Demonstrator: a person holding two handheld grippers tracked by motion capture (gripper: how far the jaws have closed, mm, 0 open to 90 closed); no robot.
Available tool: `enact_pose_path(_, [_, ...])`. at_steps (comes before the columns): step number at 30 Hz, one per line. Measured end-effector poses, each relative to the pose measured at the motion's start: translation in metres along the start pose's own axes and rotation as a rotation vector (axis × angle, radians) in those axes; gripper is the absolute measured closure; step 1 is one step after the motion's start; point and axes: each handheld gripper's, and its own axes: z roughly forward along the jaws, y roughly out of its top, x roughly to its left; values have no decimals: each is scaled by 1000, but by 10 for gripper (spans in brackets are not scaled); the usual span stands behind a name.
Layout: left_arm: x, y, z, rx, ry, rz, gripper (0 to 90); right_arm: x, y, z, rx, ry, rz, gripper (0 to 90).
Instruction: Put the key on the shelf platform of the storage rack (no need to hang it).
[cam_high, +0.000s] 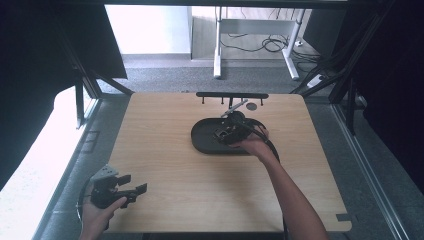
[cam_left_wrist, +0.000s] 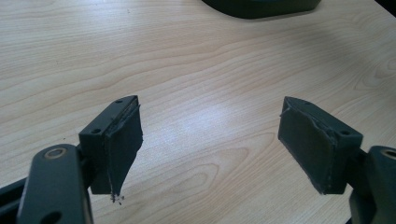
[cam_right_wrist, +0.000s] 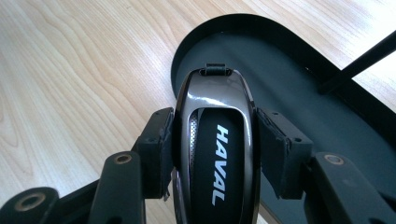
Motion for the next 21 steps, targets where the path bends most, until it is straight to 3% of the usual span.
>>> enact_pose_path(12, [0, 0, 0, -2, 0, -3, 219, -18, -2, 11, 16, -6, 31, 492])
enact_pose_path(21, [0, 0, 0, -2, 1, -3, 219, -25, -1, 19, 24, -6, 39, 492])
